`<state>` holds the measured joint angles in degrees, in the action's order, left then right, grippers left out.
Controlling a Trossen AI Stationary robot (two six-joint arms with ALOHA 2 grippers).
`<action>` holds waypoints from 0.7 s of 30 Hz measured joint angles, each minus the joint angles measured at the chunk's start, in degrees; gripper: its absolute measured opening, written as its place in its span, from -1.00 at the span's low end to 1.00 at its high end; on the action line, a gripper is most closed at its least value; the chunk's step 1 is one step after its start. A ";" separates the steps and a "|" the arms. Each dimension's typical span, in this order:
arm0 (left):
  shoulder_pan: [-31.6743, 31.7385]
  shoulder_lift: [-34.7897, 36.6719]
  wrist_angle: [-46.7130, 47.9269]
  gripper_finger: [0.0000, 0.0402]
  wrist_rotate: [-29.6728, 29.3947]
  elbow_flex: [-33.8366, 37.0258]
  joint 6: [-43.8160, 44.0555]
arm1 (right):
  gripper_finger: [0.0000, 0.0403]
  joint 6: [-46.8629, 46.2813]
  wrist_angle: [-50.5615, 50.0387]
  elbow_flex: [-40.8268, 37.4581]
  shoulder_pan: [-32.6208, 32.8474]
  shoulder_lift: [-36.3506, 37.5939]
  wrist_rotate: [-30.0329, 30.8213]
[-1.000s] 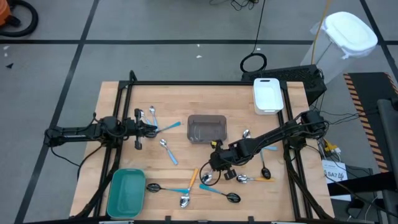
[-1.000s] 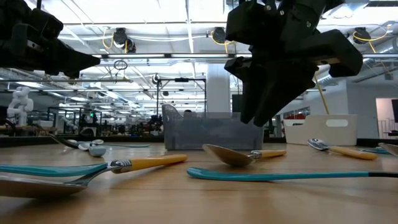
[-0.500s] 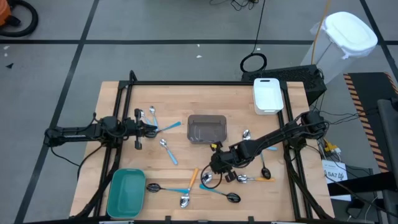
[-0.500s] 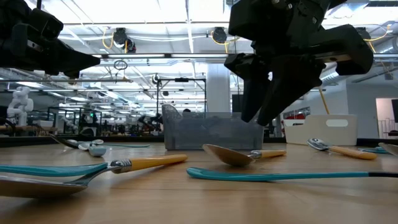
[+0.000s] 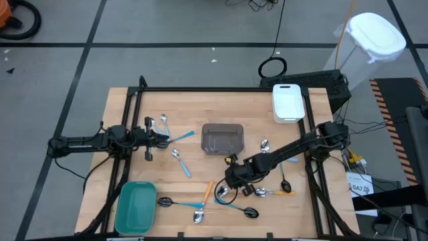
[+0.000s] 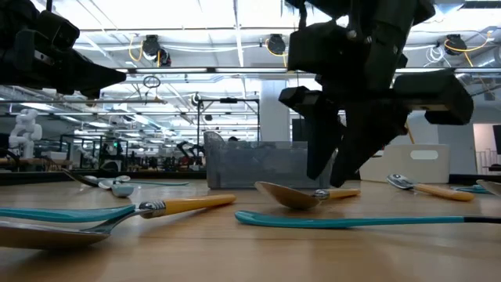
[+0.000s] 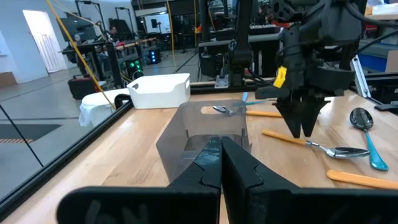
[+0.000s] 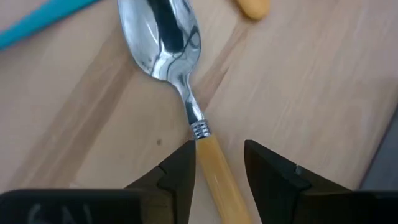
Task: Sort silverware by color (type)
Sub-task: Put the top left yellow spoon into the white bin
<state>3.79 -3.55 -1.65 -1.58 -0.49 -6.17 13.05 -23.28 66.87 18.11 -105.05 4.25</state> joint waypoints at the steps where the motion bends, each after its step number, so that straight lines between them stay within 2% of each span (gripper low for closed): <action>1: -0.02 -0.01 0.00 -1.00 0.02 -0.01 0.00 | -0.34 -0.63 0.34 0.03 0.00 0.02 -0.01; 6: -0.02 -0.02 0.02 -1.00 0.02 -0.02 -0.84 | -0.34 -2.70 0.00 0.11 -0.11 0.04 -0.04; 11: -0.02 -0.02 0.04 -1.00 0.02 -0.02 -0.83 | -0.34 -4.07 -0.76 0.11 -0.60 0.04 -4.21; 21: -0.02 -0.02 0.06 -1.00 0.02 -0.02 -0.85 | -0.34 -4.24 -1.03 0.11 -1.44 0.04 -4.34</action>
<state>3.77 -3.57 -1.59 -1.56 -0.51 -7.03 8.81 -24.32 66.98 16.67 -105.01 -0.10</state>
